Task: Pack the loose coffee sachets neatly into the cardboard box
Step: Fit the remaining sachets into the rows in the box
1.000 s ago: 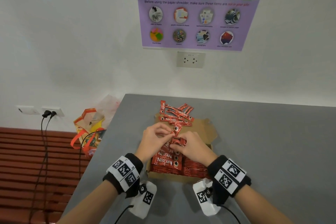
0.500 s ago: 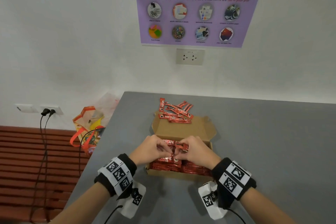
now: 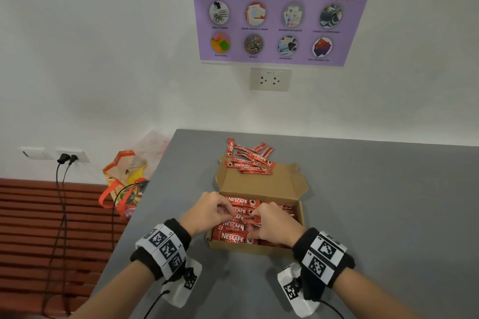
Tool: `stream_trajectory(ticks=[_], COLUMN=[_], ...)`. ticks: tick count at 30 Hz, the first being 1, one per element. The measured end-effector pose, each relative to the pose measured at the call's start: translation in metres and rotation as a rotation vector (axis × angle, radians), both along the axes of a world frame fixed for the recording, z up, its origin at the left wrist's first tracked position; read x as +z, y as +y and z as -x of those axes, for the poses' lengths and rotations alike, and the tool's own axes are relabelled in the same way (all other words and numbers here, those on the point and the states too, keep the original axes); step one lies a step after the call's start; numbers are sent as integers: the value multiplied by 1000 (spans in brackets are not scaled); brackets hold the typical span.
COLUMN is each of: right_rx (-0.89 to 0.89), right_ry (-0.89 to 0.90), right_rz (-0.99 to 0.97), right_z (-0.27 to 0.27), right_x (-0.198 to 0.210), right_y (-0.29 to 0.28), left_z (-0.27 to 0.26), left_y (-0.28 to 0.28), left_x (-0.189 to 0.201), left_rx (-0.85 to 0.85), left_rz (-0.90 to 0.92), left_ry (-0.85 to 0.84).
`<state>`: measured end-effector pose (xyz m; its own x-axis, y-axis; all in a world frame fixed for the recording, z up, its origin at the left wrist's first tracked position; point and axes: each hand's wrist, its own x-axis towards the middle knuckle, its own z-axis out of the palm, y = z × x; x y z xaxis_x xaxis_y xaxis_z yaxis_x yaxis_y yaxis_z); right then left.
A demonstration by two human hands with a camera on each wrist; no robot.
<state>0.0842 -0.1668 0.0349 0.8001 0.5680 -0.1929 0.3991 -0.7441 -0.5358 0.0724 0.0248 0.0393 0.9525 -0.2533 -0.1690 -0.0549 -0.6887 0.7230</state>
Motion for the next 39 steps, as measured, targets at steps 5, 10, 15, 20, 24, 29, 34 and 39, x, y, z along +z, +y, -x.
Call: stream_trajectory(ticks=[5,10,15,20,24,29,34,39], right_rx=[-75,-323,-382,-400,-377,-475,-261,-336], right_ry=[-41,-171,-104,-135,-182,-185,-61,-35], right_rz=[-85,-471,-667,-719,-686,-645,-561,-471], right_z=[-1,-10,-11,-14,-18,-28,-22,-29], right_x=[13,33,33,29,34,38,38,24], right_y=[-2,12,35,32,11,-21,-24,-34], left_z=[1,2,-1,-4,-2,-3,-10,-14], left_y=[-4,-23,-45,-45,-45,-34,-32,-26], left_x=[3,11,19,16,15,16,20,20], left_rx=[41,-65,-59,-48,-14,-20,-89,-52], left_rz=[13,155,197,219,341,333,245,251], left_ry=[-92,-33,-80,-113,-39,-28,-59,-20])
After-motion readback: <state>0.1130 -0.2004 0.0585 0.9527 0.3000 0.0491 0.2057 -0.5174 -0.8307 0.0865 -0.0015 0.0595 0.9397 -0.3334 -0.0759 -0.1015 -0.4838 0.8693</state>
